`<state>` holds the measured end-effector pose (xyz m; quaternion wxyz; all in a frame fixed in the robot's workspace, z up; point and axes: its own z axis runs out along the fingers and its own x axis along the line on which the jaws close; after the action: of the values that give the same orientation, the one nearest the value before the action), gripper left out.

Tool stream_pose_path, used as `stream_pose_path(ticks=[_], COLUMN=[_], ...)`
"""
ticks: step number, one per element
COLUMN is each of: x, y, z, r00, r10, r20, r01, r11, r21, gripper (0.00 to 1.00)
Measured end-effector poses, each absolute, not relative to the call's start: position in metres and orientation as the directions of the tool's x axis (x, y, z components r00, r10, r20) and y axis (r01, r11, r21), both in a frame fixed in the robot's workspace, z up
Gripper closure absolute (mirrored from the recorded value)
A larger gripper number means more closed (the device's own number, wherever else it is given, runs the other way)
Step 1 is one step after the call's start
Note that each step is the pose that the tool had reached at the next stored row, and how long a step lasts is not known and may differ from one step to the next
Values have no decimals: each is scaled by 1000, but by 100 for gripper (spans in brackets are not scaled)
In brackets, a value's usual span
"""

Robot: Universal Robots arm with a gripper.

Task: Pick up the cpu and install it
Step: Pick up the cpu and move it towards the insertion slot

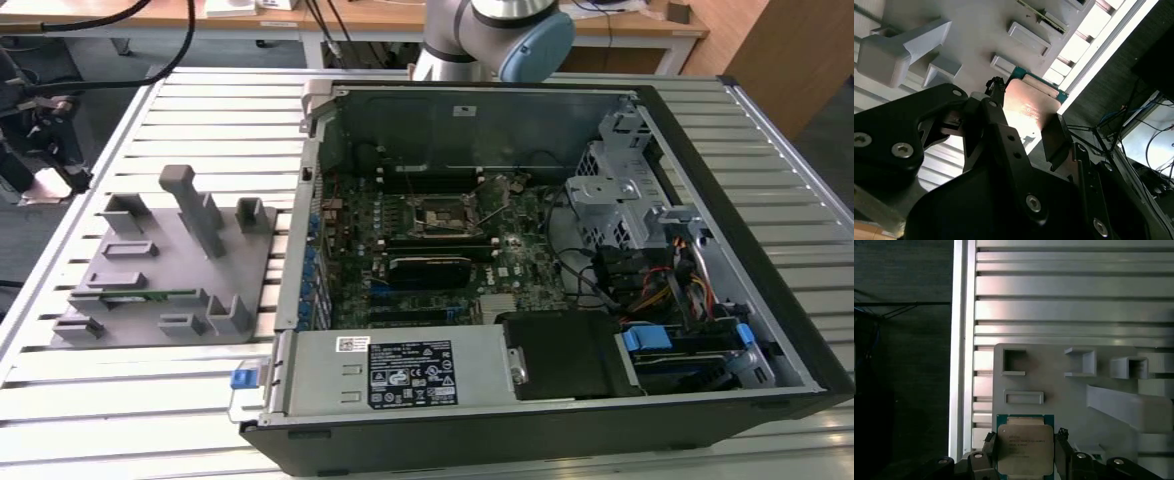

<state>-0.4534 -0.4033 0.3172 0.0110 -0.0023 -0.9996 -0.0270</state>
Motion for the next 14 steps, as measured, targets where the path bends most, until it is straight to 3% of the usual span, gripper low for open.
stream_pose_path(ticks=[14], x=[-454], y=[-403], z=[338], r00=[-1000], r10=[4], r20=[21], r01=[5], r11=[999], r21=[54], gripper=[46])
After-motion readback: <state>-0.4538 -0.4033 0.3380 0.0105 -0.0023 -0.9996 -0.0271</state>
